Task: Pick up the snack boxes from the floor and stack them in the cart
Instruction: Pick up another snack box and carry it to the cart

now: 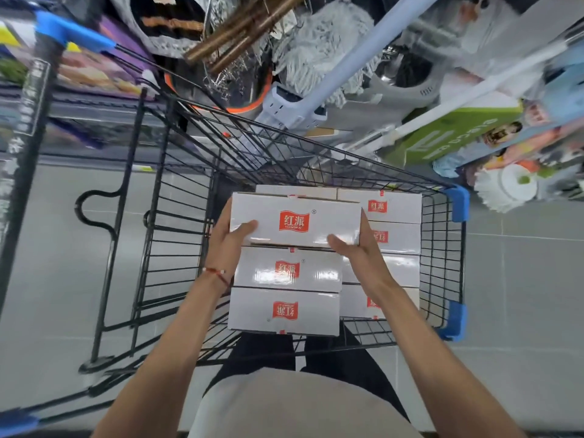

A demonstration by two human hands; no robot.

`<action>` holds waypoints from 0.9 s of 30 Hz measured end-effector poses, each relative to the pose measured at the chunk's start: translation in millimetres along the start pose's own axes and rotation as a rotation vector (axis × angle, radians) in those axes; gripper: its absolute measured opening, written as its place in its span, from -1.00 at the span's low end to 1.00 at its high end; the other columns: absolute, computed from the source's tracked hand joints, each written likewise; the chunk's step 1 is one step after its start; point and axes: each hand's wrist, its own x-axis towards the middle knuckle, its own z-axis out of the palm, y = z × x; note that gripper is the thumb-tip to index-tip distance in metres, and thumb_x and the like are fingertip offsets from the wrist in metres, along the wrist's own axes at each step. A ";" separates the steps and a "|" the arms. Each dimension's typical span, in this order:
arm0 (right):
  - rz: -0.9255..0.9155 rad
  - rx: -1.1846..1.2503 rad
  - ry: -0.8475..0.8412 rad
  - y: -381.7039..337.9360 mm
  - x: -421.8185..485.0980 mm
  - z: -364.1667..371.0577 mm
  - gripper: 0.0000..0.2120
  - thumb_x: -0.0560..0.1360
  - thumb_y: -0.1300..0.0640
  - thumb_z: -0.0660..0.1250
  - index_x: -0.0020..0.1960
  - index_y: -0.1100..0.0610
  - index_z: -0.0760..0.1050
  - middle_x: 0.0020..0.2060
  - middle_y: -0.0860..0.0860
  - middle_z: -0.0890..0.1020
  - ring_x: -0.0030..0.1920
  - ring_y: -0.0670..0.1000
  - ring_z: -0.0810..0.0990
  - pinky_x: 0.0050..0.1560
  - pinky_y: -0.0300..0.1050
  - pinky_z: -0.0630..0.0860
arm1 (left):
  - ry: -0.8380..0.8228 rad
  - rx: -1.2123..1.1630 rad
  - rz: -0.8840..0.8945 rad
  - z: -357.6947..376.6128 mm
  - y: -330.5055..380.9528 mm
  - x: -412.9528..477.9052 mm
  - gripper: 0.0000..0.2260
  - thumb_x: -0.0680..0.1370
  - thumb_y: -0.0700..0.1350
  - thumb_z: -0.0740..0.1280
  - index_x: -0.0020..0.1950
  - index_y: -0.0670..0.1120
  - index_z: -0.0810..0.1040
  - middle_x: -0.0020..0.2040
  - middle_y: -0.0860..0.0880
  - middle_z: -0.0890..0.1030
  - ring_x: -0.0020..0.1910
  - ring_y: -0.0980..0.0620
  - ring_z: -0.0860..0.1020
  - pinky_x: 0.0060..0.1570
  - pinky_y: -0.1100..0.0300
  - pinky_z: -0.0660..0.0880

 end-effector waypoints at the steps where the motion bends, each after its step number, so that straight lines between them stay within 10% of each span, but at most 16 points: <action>1: 0.008 -0.006 -0.005 2.4 0.2 3.0 -0.17 0.59 0.13 0.47 0.68 -0.17 0.07 0.36 -0.36 0.54 0.30 -0.41 0.50 0.41 -0.22 0.48 | 0.003 0.015 -0.022 -1.3 -8.0 1.8 -0.51 0.57 -0.27 0.35 0.46 0.08 0.48 0.24 0.01 0.67 0.21 -0.03 0.64 0.14 0.09 0.61; 4: 0.005 -0.038 -0.018 11.4 5.6 7.6 -0.12 0.54 0.09 0.51 0.68 -0.15 0.07 0.55 -0.15 0.43 0.55 -0.07 0.38 0.60 0.13 0.30 | 0.050 0.051 -0.087 -3.7 -28.0 5.0 -0.41 0.52 -0.16 0.40 0.51 0.18 0.40 0.28 0.06 0.65 0.29 -0.06 0.60 0.33 -0.14 0.50; 14: 0.065 -0.052 -0.002 33.7 36.9 16.1 -0.28 0.61 0.27 0.42 0.64 0.00 0.14 0.35 -0.10 0.54 0.22 -0.25 0.55 0.08 -0.40 0.59 | 0.088 0.211 -0.162 1.4 -49.2 28.2 -0.39 0.52 0.09 0.42 0.53 0.20 0.30 0.30 0.00 0.60 0.28 -0.11 0.58 0.33 -0.23 0.49; 27: 0.055 -0.162 0.123 47.6 41.6 32.9 -0.29 0.65 0.21 0.37 0.67 0.02 0.09 0.46 -0.02 0.48 0.39 -0.07 0.45 0.32 -0.22 0.42 | 0.063 0.322 -0.198 -1.1 -61.3 47.7 -0.40 0.59 0.06 0.39 0.58 0.10 0.23 0.33 -0.07 0.57 0.27 -0.14 0.58 0.25 -0.21 0.55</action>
